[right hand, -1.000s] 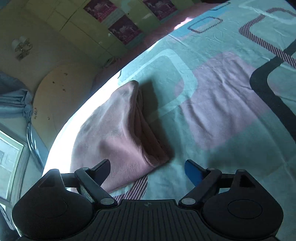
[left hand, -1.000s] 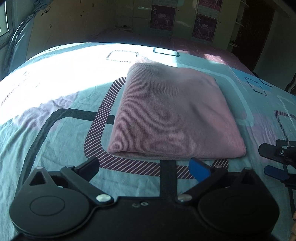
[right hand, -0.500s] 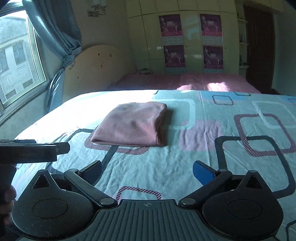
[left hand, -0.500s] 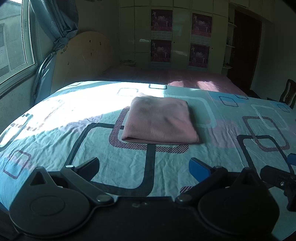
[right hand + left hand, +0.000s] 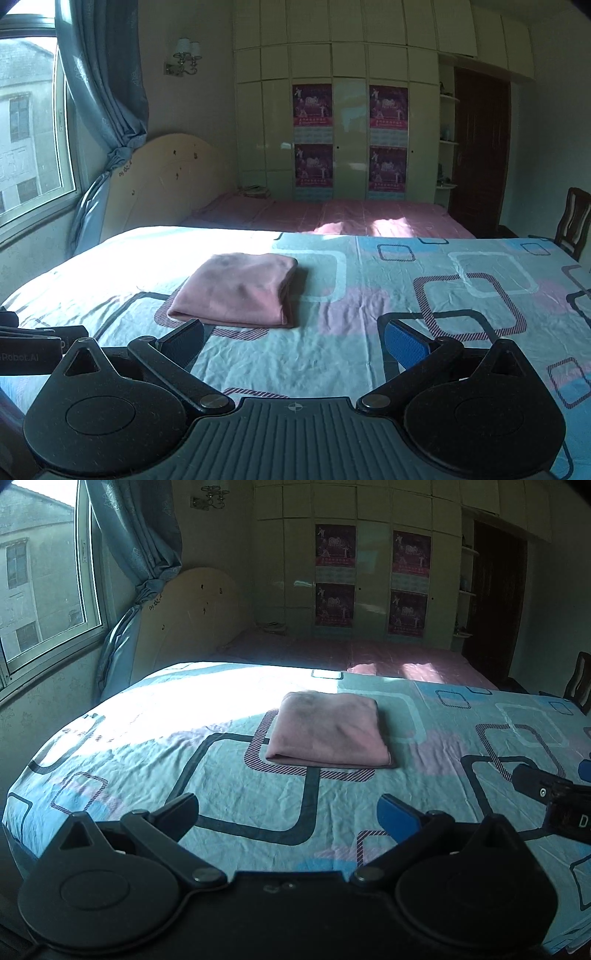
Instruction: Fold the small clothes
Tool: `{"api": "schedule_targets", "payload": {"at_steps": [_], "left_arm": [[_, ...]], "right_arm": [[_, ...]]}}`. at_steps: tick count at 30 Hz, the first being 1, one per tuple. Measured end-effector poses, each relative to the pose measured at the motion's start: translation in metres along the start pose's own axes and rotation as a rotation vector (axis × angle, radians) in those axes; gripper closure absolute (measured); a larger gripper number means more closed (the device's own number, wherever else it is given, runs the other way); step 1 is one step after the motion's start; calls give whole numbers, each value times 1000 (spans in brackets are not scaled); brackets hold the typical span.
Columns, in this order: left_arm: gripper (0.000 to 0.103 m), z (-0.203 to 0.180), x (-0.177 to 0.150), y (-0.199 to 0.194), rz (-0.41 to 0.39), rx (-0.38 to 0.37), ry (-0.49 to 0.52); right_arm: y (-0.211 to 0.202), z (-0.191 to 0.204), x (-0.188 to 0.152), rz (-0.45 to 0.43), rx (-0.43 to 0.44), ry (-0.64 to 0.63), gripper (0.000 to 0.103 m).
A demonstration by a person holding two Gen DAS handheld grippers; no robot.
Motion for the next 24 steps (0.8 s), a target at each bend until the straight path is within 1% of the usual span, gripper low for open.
{"api": "schedule_targets", "payload": {"at_steps": [7, 24], "left_arm": [[0, 3, -2, -5, -8, 11, -7], [0, 4, -2, -8, -2, 11, -13]], "right_arm": [[-2, 4, -1, 4, 18, 1, 0], [-6, 6, -3, 1, 21, -1, 0]]}}
Point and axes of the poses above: each gripper's, at about its wrist camera, not at the fingertips, and y roughly the way its jaws point, z to its left, x to its top, the point moved 2 cm from there along y, roughly the way its jaws point, and after that the axes turned 3 degrees about y, right-handed, at the moved point
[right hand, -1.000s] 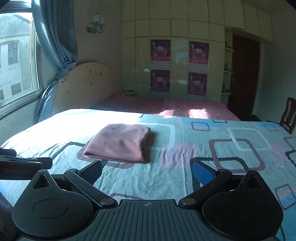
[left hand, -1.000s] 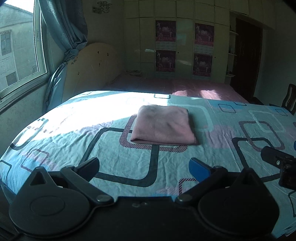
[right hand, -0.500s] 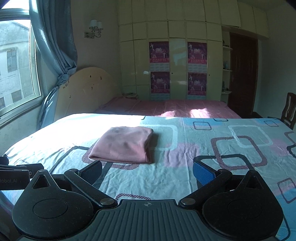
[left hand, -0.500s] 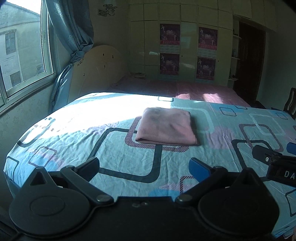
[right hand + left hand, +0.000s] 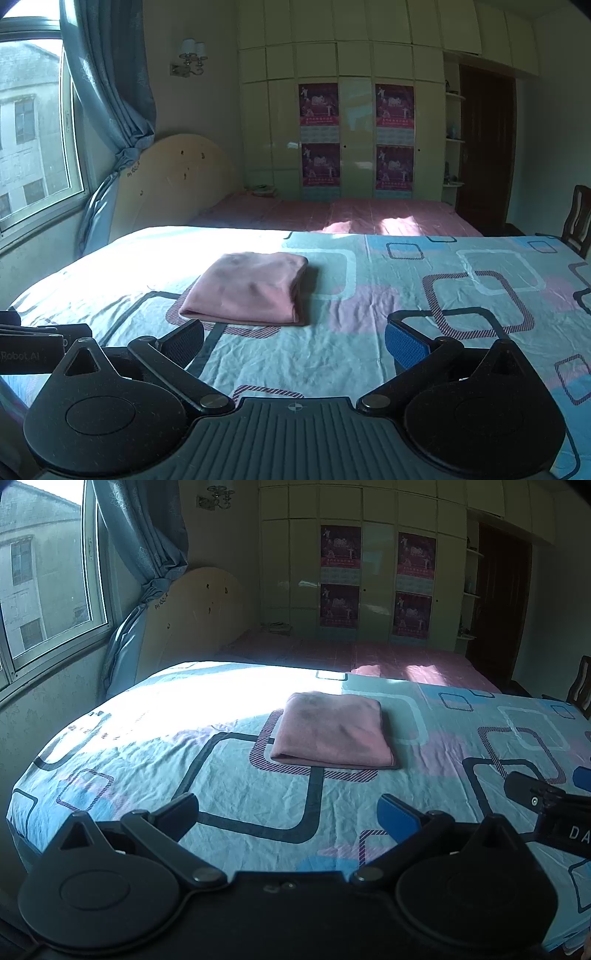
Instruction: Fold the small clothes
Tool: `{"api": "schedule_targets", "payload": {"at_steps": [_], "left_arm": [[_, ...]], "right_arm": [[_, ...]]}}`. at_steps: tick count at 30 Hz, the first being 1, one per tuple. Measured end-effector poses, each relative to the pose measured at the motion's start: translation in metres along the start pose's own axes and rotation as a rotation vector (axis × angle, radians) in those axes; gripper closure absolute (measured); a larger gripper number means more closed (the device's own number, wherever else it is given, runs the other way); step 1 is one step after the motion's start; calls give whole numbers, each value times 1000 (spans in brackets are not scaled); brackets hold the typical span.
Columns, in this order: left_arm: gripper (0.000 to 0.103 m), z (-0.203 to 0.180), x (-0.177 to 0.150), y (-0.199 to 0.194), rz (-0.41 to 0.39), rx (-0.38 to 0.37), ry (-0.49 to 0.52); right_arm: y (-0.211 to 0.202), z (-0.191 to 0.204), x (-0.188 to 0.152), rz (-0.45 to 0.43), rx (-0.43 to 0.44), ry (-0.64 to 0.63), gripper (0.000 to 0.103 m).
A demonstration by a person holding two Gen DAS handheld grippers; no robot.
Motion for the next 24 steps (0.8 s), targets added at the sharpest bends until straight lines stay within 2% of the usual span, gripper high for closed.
{"api": "schedule_targets", "payload": {"at_steps": [24], "left_arm": [[0, 1, -1, 2, 10, -2, -1]], "right_arm": [[2, 2, -1, 3, 0, -4, 0]]}}
Point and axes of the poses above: each gripper's, at about its wrist camera, not at the fingertips, and y roughly the way its jaws point, z to its left, x to its top, the point moved 2 cm from there along y, roughly the way its jaws point, and after that the axes turned 3 degrees about y, right-handed, at the moved point
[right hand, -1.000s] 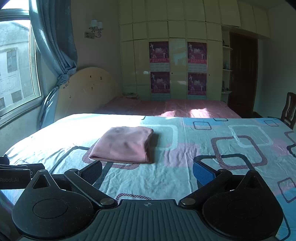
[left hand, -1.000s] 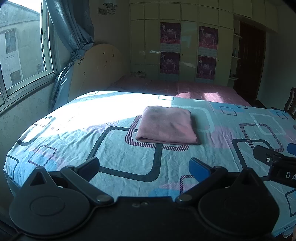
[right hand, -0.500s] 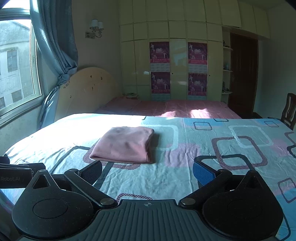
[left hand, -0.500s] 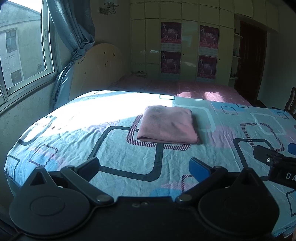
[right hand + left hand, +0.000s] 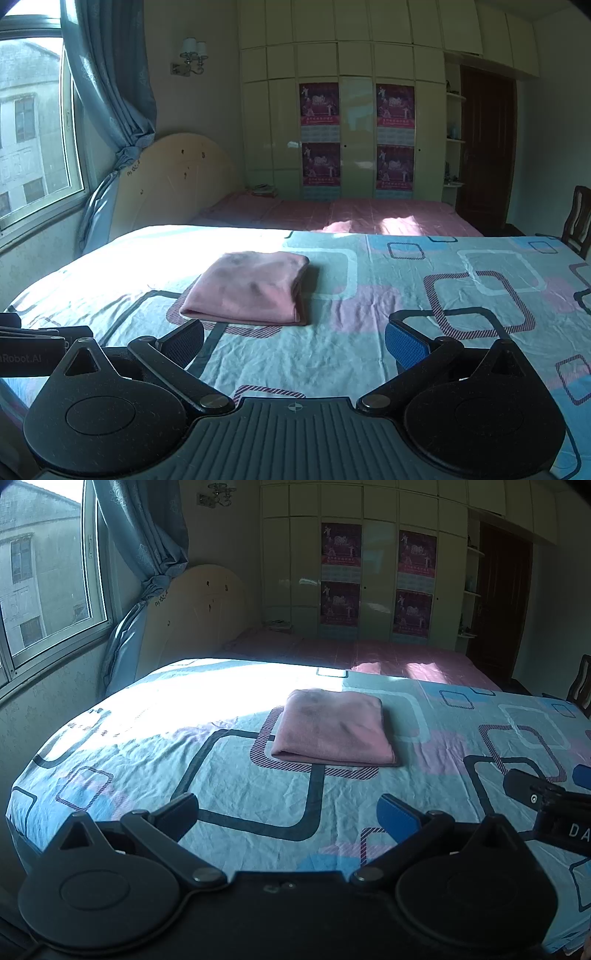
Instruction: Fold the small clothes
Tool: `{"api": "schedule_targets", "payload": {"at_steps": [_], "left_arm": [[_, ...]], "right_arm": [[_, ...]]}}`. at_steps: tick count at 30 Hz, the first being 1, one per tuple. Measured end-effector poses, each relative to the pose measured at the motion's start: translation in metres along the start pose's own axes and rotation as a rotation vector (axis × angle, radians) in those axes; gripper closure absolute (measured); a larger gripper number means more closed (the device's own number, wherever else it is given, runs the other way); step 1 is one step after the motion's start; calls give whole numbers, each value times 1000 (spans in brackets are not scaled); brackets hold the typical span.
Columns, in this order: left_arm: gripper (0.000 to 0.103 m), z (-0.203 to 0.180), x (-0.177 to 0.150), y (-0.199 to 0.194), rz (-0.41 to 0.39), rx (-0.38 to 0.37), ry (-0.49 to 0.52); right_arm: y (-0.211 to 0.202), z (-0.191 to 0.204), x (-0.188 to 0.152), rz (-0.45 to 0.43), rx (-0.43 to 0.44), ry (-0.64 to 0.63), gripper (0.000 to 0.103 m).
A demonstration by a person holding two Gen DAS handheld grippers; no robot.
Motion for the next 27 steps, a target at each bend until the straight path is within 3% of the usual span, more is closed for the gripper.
{"api": "schedule_targets", "payload": {"at_steps": [27], "left_arm": [[0, 2, -1, 5, 9, -6, 3]], "right_arm": [[6, 4, -2, 7, 8, -6, 0]]}}
Point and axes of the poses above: each gripper's, at about its wrist camera, not at the fingertips, and y roughly the way its jaws point, z to its left, x to its top, the point moved 2 cm from there along y, roughly the way its jaws point, and after that the axes turned 3 degrees about y, right-handed, at the moved point
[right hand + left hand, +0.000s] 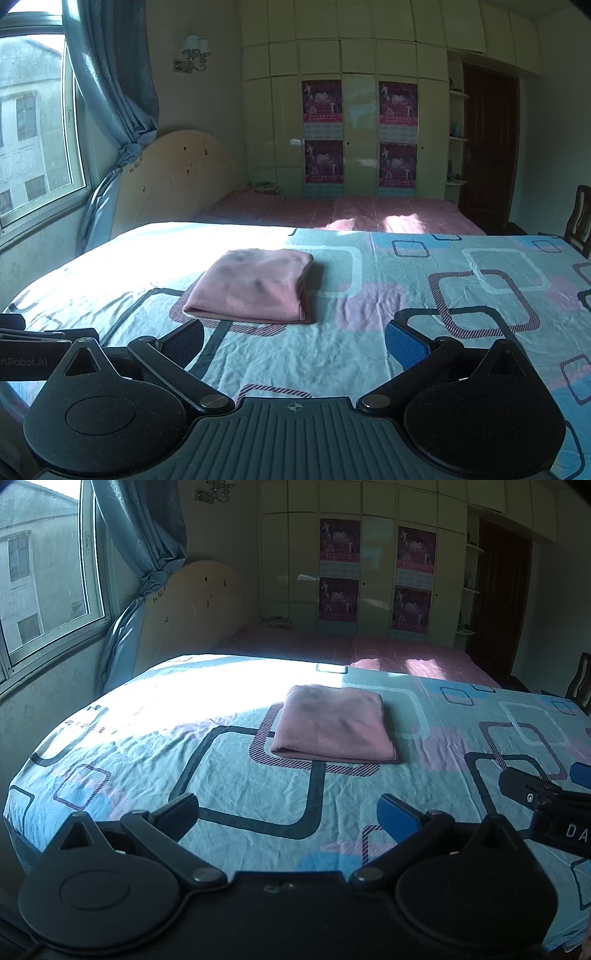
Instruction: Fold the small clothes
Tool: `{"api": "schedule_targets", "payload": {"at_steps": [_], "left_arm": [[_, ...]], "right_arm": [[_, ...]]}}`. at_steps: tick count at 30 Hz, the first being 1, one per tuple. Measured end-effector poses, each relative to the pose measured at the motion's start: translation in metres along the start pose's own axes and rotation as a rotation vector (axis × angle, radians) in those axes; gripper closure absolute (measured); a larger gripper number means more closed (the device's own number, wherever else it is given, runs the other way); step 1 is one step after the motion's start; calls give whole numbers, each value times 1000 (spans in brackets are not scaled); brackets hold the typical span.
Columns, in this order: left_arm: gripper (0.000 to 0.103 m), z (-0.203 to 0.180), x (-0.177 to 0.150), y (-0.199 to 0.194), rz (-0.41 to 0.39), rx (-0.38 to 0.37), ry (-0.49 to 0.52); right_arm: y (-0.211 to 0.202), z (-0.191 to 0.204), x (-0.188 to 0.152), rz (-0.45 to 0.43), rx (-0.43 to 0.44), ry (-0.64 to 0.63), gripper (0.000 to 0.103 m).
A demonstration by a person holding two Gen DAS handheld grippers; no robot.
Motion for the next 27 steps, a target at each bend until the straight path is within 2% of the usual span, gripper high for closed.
{"api": "schedule_targets", "payload": {"at_steps": [15, 20, 23, 27], "left_arm": [[0, -3, 4, 15, 22, -13, 5], [1, -5, 7, 27, 22, -68, 15], [6, -11, 10, 36, -9, -45, 54], [0, -14, 20, 61, 11, -41, 68]], "right_arm": [[14, 1, 1, 20, 4, -2, 0], [21, -1, 1, 31, 3, -2, 0], [31, -5, 1, 45, -6, -1, 0], [47, -13, 0, 67, -27, 7, 0]]}}
Point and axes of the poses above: each gripper's, at about its wrist camera, not at the fingertips, and y roughly the way its jaws point, z to its left, x to its top, the point moved 2 cm from there along y, roughly the way its jaws point, and after that the axes turned 3 degrees about y, right-handed, at the moved point
